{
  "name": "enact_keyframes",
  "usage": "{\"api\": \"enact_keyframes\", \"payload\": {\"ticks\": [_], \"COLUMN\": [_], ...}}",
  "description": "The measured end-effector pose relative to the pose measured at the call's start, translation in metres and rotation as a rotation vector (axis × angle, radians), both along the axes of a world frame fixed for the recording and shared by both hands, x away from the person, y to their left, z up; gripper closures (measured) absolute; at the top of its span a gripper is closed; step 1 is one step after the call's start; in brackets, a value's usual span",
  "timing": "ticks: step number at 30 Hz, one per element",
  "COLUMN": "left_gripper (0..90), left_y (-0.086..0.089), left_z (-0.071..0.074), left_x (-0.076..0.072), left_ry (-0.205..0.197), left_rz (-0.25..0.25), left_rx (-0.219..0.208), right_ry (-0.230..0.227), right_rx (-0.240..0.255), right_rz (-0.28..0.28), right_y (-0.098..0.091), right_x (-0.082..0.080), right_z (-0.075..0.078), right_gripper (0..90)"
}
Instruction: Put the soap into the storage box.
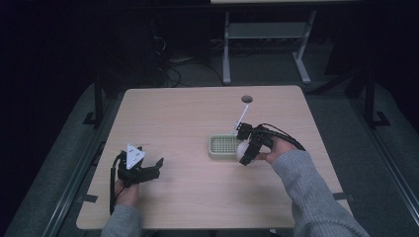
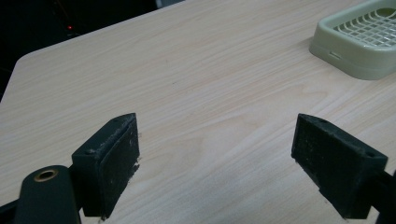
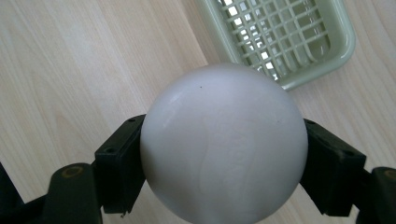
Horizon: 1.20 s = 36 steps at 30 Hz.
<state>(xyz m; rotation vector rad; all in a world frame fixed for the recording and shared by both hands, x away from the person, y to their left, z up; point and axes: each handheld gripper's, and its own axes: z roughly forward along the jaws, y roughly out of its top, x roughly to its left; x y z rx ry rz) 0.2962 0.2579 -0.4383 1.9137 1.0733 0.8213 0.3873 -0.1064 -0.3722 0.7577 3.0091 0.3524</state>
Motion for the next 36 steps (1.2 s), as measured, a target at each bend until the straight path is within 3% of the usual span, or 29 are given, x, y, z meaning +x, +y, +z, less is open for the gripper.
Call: {"api": "enact_keyframes", "payload": {"ticks": [36], "left_gripper": [14.8], "left_y": [-0.001], "left_z": [0.0], "left_x": [0.0], "left_ry": [-0.002], "left_rz": [-0.002], "left_rx": [-0.006], "right_ry": [-0.002], "right_rx": [-0.002], "right_rz": [0.029], "right_y": [0.024], "right_x": [0.02], "right_z": [0.013], "right_gripper": [23.5]}}
